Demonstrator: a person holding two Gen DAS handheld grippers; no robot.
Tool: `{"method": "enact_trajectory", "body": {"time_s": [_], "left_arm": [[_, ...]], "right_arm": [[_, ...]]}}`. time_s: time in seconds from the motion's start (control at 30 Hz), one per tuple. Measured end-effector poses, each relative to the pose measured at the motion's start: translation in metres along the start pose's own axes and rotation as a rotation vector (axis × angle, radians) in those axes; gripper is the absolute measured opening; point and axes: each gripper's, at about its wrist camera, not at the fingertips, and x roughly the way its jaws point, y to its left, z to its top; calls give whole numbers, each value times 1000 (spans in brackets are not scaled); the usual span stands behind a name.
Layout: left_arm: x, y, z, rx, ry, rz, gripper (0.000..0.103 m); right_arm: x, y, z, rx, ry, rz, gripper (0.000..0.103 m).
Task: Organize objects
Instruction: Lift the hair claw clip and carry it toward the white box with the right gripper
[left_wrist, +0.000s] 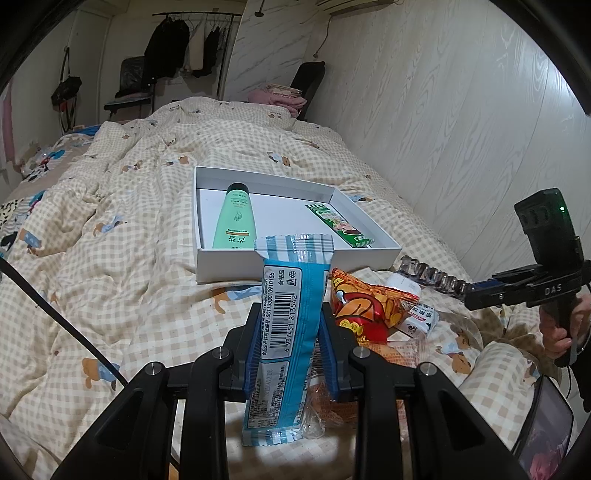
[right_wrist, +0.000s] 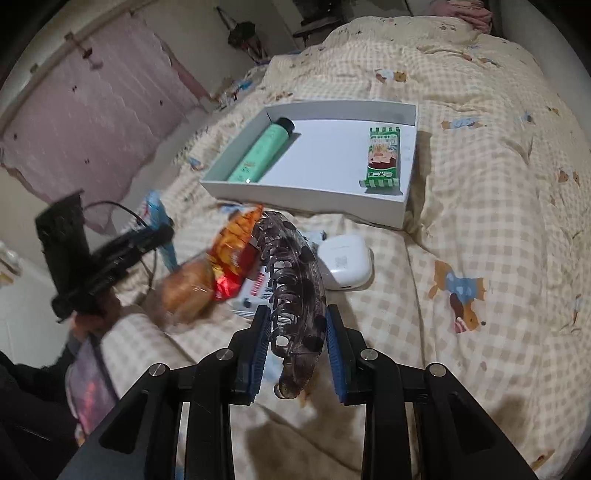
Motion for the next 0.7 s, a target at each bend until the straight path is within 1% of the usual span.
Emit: {"method": "enact_trajectory", "body": {"time_s": [0.23, 0.43, 0.5, 0.57, 0.63, 0.7], "left_arm": [[0, 0, 0, 0, 1, 0, 31], [-5, 4, 7, -16, 8, -14, 31], [-8, 8, 16, -28, 16, -14, 31], [-12, 11, 29, -29, 8, -11, 31], [-16, 11, 41, -11, -5, 1, 31], [-18, 11, 59, 11, -8, 27, 31]], "right_arm": [[2, 7, -7, -6, -12, 26, 31], [1, 7, -6, 13, -64, 62, 31], [-3, 7, -3, 22, -90, 75, 31], [-8, 9, 3, 29, -116, 88, 31], [-14, 11, 10, 32, -142, 96, 31], [-21, 11, 20, 36, -176, 85, 31]]}}
